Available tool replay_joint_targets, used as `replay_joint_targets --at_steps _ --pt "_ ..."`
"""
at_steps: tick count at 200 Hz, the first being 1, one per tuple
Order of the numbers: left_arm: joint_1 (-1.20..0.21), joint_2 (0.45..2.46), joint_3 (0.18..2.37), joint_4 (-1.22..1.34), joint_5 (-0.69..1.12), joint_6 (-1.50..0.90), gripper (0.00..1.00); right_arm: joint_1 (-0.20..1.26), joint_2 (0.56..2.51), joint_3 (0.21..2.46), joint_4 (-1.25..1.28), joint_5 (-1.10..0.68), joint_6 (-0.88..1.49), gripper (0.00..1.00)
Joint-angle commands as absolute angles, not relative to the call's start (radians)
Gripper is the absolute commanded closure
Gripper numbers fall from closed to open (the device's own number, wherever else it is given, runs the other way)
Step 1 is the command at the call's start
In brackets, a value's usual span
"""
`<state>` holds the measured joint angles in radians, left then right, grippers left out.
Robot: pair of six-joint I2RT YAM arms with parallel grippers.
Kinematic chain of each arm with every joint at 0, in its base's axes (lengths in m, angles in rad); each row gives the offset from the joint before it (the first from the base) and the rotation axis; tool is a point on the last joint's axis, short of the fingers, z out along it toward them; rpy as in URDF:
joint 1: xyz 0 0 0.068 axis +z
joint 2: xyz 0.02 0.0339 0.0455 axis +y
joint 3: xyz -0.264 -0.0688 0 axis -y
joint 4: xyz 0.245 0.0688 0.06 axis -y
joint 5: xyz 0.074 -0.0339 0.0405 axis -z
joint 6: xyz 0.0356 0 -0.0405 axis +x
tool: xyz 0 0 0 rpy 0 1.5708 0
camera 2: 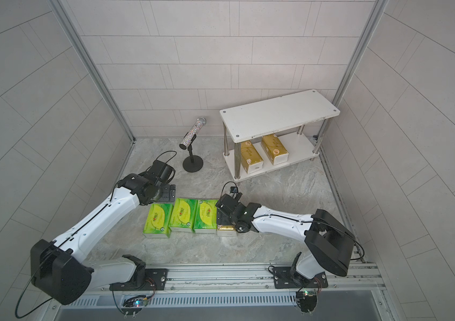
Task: Place the tissue boxes on the shelf by color
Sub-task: Pick up the box of tissues from the center of the board.
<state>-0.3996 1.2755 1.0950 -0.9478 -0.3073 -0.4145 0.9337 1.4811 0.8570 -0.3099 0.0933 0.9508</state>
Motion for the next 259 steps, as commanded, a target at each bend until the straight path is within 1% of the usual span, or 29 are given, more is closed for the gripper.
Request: replay_joint_targets --at_steps 1,18,41,66,79,107,123,137,152,177,196,214,234,259 --pt "-0.394 1.284 1.127 -0.962 -0.313 -0.419 0.00 0.911 1.450 0.824 -0.365 0.107 0.938 0.15" --pt "-0.394 1.284 1.129 -0.961 -0.313 -0.421 0.00 0.865 1.403 0.790 -0.377 0.089 0.912 0.17" --pt "-0.394 1.282 1.134 -0.961 -0.315 -0.420 0.00 0.782 1.361 0.761 -0.394 0.026 0.765 0.18" --pt "-0.393 1.285 1.146 -0.964 -0.312 -0.420 0.00 0.639 1.344 0.771 -0.486 -0.112 0.598 0.18" --pt "-0.394 1.285 1.149 -0.963 -0.310 -0.418 0.00 0.574 1.348 0.785 -0.525 -0.171 0.506 0.18" --pt "-0.394 1.291 1.149 -0.964 -0.306 -0.416 0.00 0.501 1.421 0.896 -0.645 -0.187 0.338 0.17" --pt "-0.394 1.294 1.149 -0.967 -0.296 -0.418 0.00 0.501 1.477 0.960 -0.691 -0.188 0.300 0.16" --pt "-0.394 1.292 1.150 -0.972 -0.294 -0.416 0.00 0.512 1.463 0.967 -0.681 -0.191 0.309 0.14" --pt "-0.395 1.279 1.150 -0.976 -0.295 -0.412 0.00 0.527 1.397 0.937 -0.643 -0.155 0.341 0.09" --pt "-0.395 1.259 1.139 -0.983 -0.302 -0.403 0.00 0.547 1.216 0.791 -0.497 -0.105 0.444 0.00" --pt "-0.395 1.251 1.134 -0.984 -0.302 -0.400 0.00 0.557 1.083 0.661 -0.381 -0.095 0.517 0.00" --pt "-0.396 1.249 1.133 -0.984 -0.294 -0.401 0.00 0.599 1.007 0.570 -0.328 -0.059 0.545 0.00" --pt "-0.396 1.253 1.134 -0.984 -0.293 -0.401 0.00 0.671 0.954 0.522 -0.311 0.041 0.549 0.00" --pt "-0.396 1.251 1.131 -0.986 -0.296 -0.400 0.00 0.702 0.945 0.482 -0.277 0.081 0.573 0.00"
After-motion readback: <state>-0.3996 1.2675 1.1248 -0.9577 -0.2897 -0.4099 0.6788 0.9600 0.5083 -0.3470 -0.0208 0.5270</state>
